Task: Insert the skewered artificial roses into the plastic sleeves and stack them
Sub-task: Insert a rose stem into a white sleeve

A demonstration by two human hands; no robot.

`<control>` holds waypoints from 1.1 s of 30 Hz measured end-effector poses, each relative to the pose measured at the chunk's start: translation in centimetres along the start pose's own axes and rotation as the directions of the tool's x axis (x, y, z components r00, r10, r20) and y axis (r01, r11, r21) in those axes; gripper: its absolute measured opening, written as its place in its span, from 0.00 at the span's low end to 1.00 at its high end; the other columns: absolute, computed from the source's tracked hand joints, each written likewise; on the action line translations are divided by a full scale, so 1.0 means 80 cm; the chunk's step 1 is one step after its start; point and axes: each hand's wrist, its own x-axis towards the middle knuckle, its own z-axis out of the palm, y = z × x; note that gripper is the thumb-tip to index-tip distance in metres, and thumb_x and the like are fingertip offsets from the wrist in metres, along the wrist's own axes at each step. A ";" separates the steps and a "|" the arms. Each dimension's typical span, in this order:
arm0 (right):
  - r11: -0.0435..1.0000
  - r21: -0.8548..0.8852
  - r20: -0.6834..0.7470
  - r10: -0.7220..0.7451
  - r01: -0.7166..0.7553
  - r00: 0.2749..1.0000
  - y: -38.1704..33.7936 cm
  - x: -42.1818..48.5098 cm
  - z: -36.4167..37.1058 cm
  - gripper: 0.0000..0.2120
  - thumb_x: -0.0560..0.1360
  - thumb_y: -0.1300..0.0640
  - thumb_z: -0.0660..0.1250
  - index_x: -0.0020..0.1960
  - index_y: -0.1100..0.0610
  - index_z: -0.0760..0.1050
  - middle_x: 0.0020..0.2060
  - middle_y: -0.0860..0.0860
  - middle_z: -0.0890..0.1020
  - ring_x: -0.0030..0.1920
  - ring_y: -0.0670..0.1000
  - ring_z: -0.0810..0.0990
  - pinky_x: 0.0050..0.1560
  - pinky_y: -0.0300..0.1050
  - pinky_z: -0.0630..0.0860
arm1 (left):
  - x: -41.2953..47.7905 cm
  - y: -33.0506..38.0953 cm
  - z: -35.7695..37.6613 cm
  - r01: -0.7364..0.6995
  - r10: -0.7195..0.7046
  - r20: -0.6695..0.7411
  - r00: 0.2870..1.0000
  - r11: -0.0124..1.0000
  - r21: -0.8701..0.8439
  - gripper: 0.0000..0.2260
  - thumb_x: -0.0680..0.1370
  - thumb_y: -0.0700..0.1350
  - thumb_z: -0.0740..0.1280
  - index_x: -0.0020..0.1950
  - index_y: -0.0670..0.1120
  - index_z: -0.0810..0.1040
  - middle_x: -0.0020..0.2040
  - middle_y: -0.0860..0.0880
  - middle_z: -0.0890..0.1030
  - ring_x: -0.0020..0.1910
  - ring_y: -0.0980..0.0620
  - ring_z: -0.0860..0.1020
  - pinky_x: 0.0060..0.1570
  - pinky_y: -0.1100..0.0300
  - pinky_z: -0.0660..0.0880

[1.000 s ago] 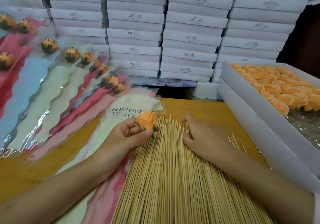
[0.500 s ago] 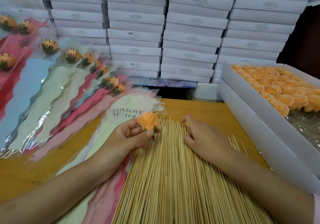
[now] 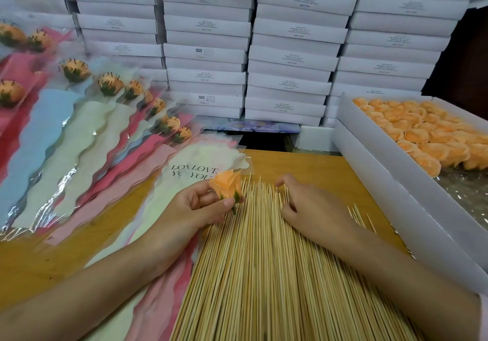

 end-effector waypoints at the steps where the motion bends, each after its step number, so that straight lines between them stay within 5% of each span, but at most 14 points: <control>1: 1.000 -0.002 0.005 0.000 0.000 1.000 0.000 0.000 0.000 0.18 0.78 0.55 0.60 0.67 0.47 0.63 0.32 0.45 0.73 0.31 0.44 0.73 0.27 0.39 0.62 | 0.000 0.000 0.000 0.000 0.000 -0.001 1.000 1.000 0.001 0.17 0.71 0.52 0.72 0.58 0.49 0.81 0.58 0.46 0.83 0.58 0.51 0.80 0.58 0.51 0.72; 7: 1.000 0.005 0.046 0.019 -0.019 0.999 -0.002 0.001 -0.004 0.21 0.78 0.54 0.62 0.69 0.47 0.63 0.35 0.45 0.76 0.35 0.46 0.76 0.32 0.43 0.71 | 0.000 -0.001 0.000 0.003 -0.003 0.004 1.000 1.000 -0.009 0.17 0.72 0.51 0.72 0.58 0.47 0.81 0.58 0.46 0.83 0.58 0.51 0.80 0.55 0.54 0.73; 15: 1.000 -0.020 0.046 0.018 -0.017 0.999 -0.002 -0.001 -0.002 0.19 0.79 0.54 0.60 0.68 0.48 0.62 0.34 0.45 0.74 0.33 0.45 0.74 0.28 0.40 0.63 | -0.002 0.001 0.000 0.012 -0.012 -0.004 1.000 1.000 0.007 0.14 0.73 0.49 0.72 0.57 0.48 0.81 0.57 0.46 0.83 0.57 0.49 0.80 0.60 0.48 0.72; 24: 0.996 0.081 -0.047 0.041 -0.037 0.998 0.001 0.000 -0.003 0.19 0.78 0.57 0.62 0.67 0.47 0.65 0.32 0.46 0.75 0.32 0.45 0.74 0.29 0.41 0.68 | -0.003 0.003 0.001 0.018 -0.018 -0.022 1.000 1.000 0.009 0.16 0.74 0.47 0.70 0.59 0.43 0.79 0.57 0.45 0.83 0.59 0.46 0.79 0.62 0.46 0.72; 28: 0.918 0.397 -0.161 0.100 -0.029 0.982 0.001 0.002 -0.005 0.18 0.78 0.58 0.65 0.65 0.47 0.67 0.29 0.47 0.75 0.29 0.42 0.73 0.31 0.36 0.68 | -0.003 0.004 0.002 0.024 -0.024 -0.023 0.999 1.000 -0.018 0.14 0.75 0.46 0.71 0.60 0.44 0.79 0.57 0.45 0.83 0.59 0.48 0.80 0.62 0.46 0.71; 33: 0.636 0.767 -0.076 0.218 -0.083 0.973 -0.005 0.004 -0.012 0.21 0.79 0.59 0.65 0.70 0.48 0.66 0.34 0.50 0.82 0.28 0.42 0.73 0.32 0.34 0.71 | 0.000 0.005 0.001 0.037 -0.042 -0.046 0.998 0.993 -0.110 0.20 0.74 0.47 0.72 0.63 0.46 0.74 0.56 0.42 0.83 0.56 0.46 0.81 0.53 0.57 0.78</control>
